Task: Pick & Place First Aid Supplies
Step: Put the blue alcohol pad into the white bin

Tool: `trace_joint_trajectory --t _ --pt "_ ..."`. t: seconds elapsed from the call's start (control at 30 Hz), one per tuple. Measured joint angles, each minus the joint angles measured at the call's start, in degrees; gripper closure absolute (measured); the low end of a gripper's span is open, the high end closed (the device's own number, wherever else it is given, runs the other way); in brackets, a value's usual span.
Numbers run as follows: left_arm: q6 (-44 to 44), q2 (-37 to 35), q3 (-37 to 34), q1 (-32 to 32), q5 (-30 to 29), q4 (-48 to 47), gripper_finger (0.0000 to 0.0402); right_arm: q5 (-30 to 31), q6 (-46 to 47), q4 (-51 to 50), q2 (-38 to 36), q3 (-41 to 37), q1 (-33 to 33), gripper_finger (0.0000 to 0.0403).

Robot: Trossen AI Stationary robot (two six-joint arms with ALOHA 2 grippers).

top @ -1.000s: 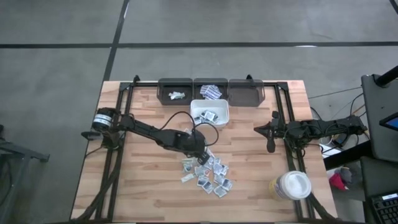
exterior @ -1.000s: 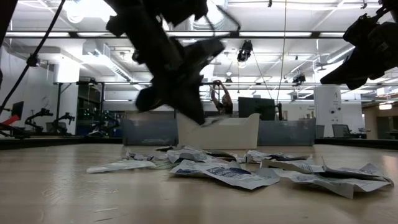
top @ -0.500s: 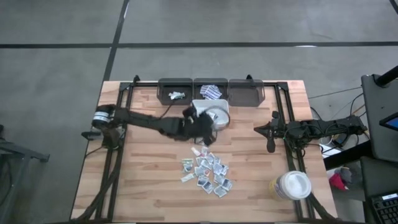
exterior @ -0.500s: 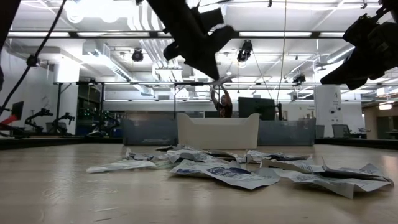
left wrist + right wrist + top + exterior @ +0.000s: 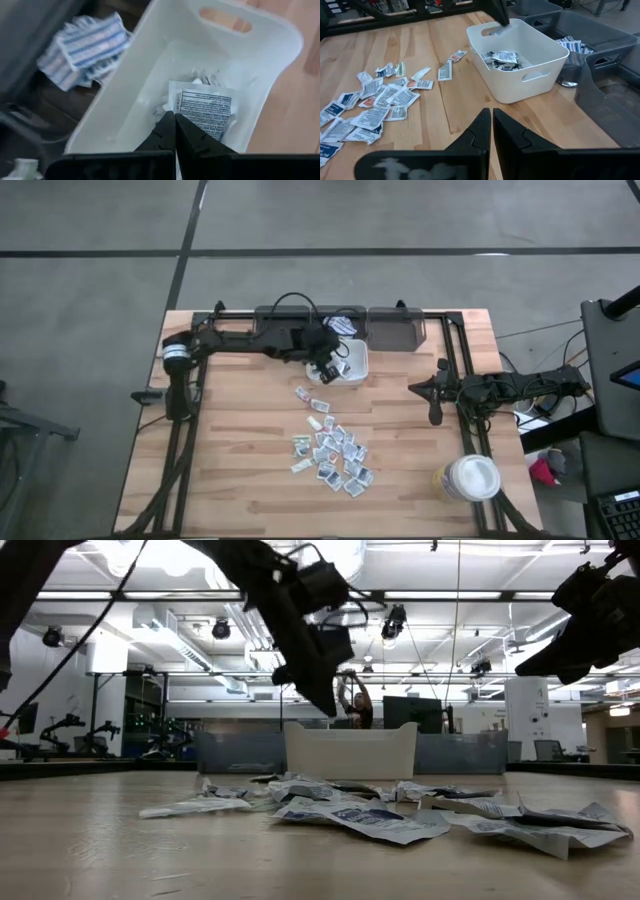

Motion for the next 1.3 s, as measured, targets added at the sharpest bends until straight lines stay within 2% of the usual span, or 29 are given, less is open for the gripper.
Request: trace_joint_trajectory --t 0.53,0.8,0.93,1.03,1.17,1.3 --pt "5.9 5.2 -0.1 1.1 1.7 0.3 0.0394 0.1 0.0 0.0 0.0 0.0 0.0 0.0385" --pt "5.8 4.3 1.6 1.1 1.7 0.2 0.0321 0.1 0.0 0.0 0.0 0.0 0.0 0.0385" --pt "0.5 2.9 4.5 0.6 2.0 -3.0 0.0297 0.1 0.0 0.0 0.0 0.0 0.0 0.0385" --pt "-5.8 1.9 6.8 -0.2 5.3 -7.9 0.0292 0.1 0.0 -0.1 0.0 0.0 0.0 0.0385" --pt "-10.2 1.3 8.2 -2.7 13.1 -12.6 0.0291 0.1 0.0 -0.3 0.0 0.0 0.0 0.0385" --pt "-9.6 1.3 7.6 -6.8 17.4 -14.2 0.0291 0.1 0.0 -0.3 0.0 0.0 0.0 0.0385"
